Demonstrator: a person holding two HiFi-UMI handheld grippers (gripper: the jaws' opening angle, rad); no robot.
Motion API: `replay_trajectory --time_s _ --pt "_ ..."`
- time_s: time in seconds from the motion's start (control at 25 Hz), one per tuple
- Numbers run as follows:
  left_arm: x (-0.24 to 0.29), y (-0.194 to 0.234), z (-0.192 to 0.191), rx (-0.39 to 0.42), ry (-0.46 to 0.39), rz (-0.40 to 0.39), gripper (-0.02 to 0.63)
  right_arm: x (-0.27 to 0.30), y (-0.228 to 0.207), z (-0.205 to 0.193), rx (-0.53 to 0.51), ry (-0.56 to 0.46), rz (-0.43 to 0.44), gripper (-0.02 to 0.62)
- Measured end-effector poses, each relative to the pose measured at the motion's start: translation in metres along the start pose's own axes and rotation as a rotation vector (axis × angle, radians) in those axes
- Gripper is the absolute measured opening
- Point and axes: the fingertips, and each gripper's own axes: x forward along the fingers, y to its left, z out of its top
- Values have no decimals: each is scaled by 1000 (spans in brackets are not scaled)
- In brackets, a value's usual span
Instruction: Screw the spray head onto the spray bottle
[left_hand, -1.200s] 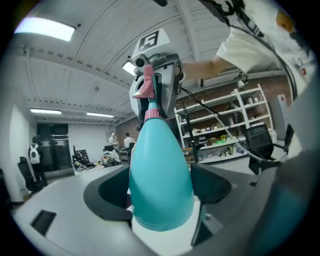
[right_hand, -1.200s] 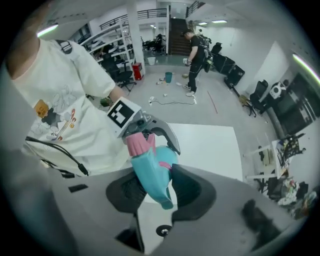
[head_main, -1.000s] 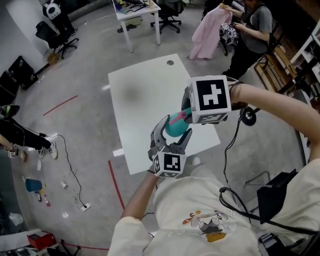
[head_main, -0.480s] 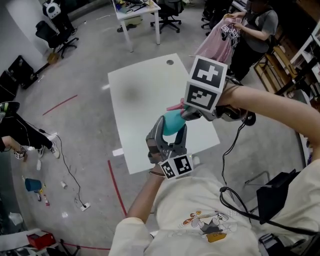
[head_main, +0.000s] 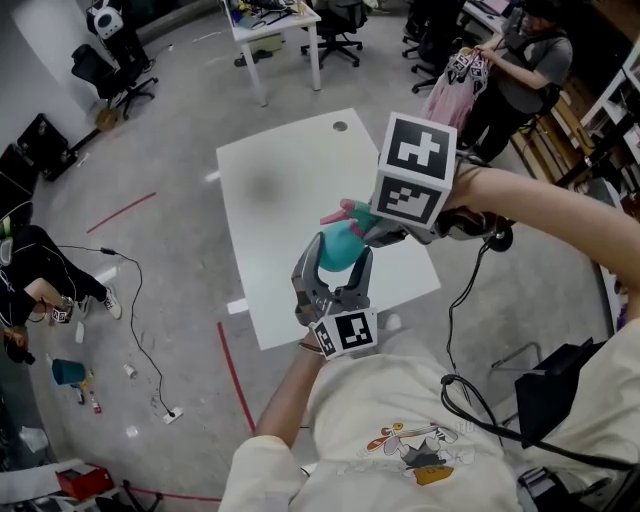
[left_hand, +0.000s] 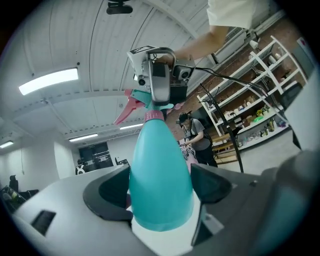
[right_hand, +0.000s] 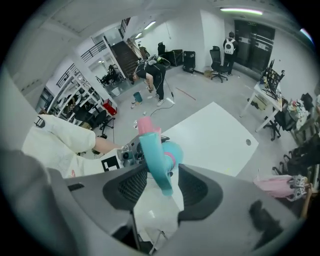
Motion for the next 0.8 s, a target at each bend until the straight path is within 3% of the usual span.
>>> replay_trajectory --time_s 0.16,0.28,0.4,0.6,0.8 --pt "3 11 -10 -59 16 -24 390 -11 2 5 -29 -15 -11 187" --pt "7 12 -22 -135 24 -105 390 -19 -1 5 -52 -18 -36 187" --pt "6 7 -32 -195 16 -251 390 -27 -3 4 -101 -13 -65 187" --pt "-9 -11 -36 -312 4 -618 390 -43 -11 9 -156 -63 -99 187" --pt "-20 -10 -34 -474 -11 -815 388 -50 0 16 -311 -132 -28 187"
